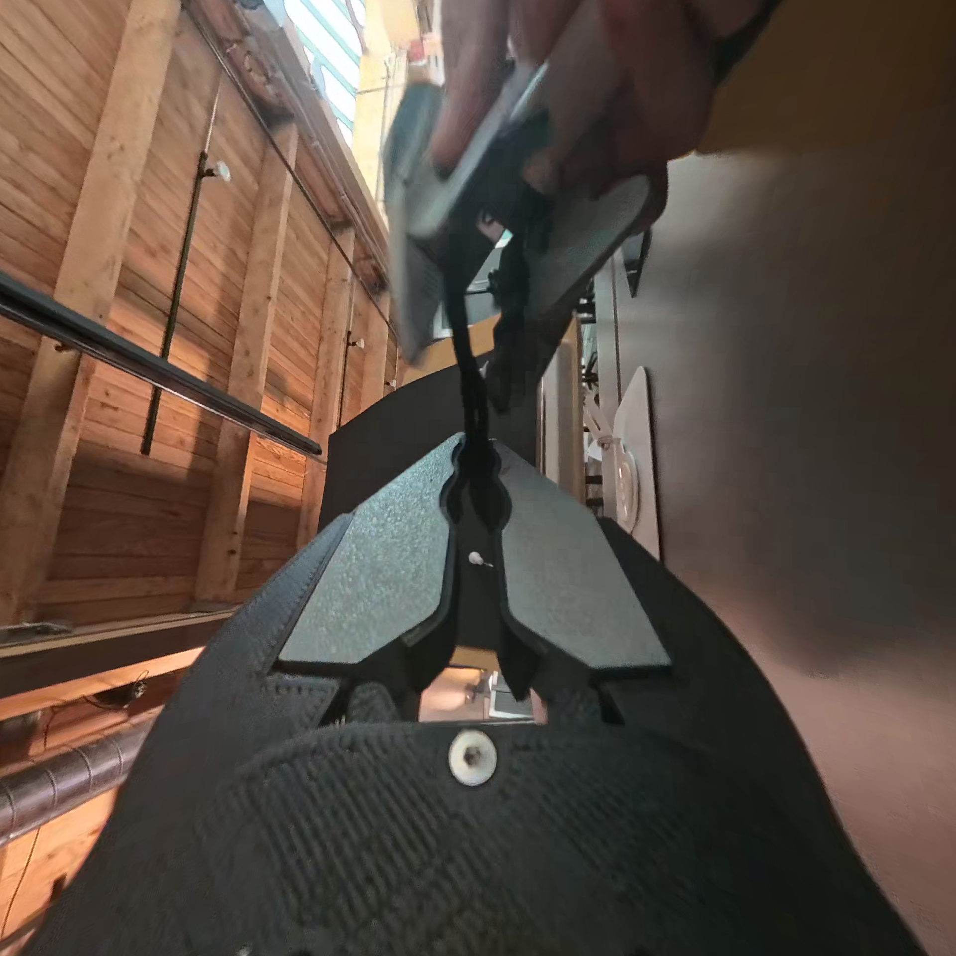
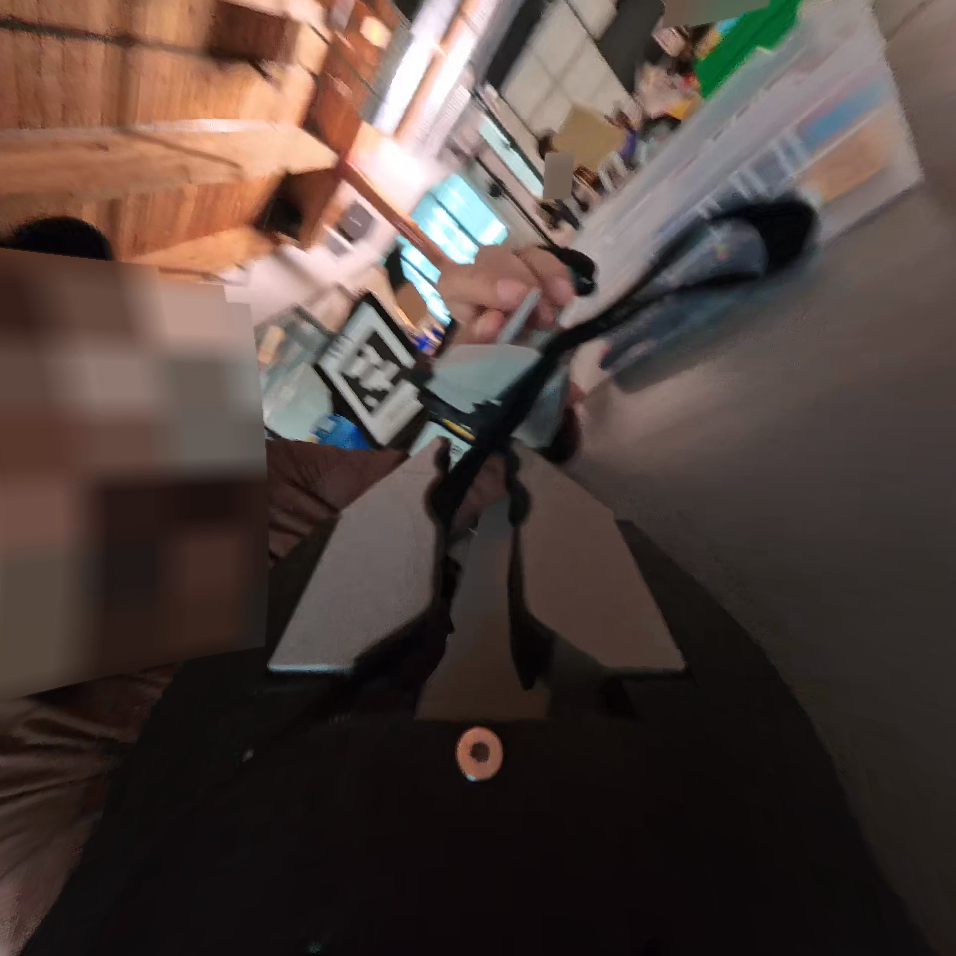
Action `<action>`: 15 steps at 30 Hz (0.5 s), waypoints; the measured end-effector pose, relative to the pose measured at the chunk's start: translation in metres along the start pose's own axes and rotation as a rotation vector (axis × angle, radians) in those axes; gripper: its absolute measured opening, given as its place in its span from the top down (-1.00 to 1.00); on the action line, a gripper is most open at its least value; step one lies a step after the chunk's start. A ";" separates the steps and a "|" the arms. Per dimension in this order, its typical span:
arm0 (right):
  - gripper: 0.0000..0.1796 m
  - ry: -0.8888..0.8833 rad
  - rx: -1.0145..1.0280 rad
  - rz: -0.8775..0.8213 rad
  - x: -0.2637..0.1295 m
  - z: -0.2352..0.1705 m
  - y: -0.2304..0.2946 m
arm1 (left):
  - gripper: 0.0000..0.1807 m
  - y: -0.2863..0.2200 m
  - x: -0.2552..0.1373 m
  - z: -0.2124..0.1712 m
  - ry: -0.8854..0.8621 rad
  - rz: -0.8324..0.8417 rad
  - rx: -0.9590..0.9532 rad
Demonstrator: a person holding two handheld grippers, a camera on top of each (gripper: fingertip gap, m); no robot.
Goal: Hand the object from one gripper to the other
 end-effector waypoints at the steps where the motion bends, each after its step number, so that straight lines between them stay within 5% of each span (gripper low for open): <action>1: 0.94 0.039 -0.059 -0.083 -0.001 -0.004 -0.012 | 0.96 -0.001 0.000 0.001 -0.001 -0.007 0.001; 4: 0.99 0.050 -0.191 -0.152 -0.002 -0.001 -0.016 | 0.90 0.000 -0.001 -0.001 0.011 0.030 -0.128; 12: 0.99 -0.143 -0.579 -0.377 -0.023 0.044 -0.018 | 0.75 0.013 -0.008 -0.025 0.000 0.158 -0.898; 15: 1.00 -0.153 -0.774 -0.354 -0.014 0.045 -0.002 | 0.74 0.009 -0.006 -0.019 -0.099 0.083 -1.292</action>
Point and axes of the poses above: each gripper's, where its closed fingertips meet, x out along the fingers, z out of its top, y = z × x across the jaws, the point moved 2 cm from there along -x, back along the fingers, and after that the axes turned 13 degrees about -y, right-handed, at the moved point
